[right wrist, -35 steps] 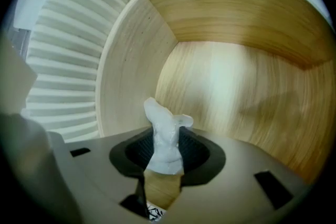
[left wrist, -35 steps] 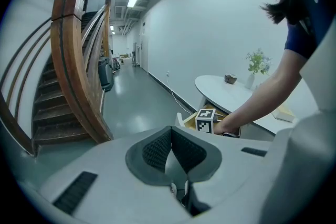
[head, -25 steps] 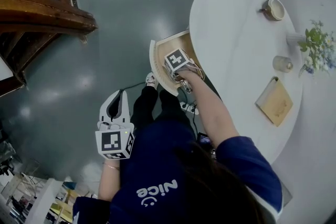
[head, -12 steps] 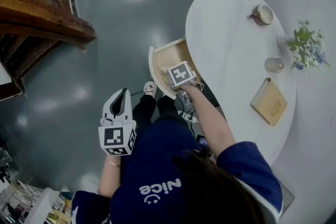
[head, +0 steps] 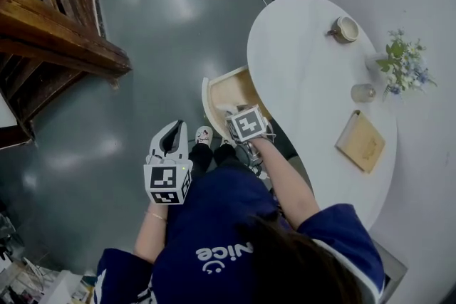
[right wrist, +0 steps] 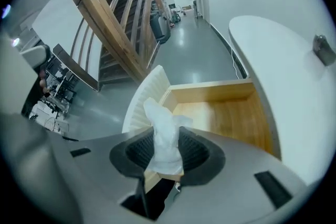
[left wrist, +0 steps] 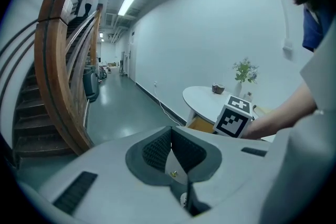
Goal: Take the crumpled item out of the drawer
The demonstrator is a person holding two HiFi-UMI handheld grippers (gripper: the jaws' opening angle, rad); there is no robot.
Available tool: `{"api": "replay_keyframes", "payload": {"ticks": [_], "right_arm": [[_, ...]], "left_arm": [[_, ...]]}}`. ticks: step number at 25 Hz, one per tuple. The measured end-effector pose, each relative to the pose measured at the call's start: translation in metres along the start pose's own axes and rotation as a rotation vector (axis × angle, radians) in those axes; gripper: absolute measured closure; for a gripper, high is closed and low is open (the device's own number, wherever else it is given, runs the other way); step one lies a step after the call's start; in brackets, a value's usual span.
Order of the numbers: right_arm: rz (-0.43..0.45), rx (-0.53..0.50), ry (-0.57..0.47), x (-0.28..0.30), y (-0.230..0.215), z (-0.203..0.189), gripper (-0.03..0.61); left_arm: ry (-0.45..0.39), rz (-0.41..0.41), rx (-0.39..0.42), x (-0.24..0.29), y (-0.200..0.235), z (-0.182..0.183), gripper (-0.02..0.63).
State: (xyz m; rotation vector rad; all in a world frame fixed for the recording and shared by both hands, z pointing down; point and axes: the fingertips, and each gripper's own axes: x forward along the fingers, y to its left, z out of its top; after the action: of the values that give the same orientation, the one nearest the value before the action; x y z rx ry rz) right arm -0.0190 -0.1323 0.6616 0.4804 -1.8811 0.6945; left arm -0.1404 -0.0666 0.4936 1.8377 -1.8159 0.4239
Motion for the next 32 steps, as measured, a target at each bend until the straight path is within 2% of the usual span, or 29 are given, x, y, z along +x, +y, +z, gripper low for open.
{"api": "replay_keyframes", "payload": {"ticks": [15,32], "right_arm": [[-0.038,0.069,-0.292,-0.095,0.008,0.043,0.443],[-0.215,0.172,-0.570,-0.201,-0.018,0.043,0.443]], "left_arm": [[-0.066,-0.117,0.064,0.029,-0.029,0.044,0.610],[-0.163,-0.293,0.163,0.039,-0.093,0.091,0.609]]}}
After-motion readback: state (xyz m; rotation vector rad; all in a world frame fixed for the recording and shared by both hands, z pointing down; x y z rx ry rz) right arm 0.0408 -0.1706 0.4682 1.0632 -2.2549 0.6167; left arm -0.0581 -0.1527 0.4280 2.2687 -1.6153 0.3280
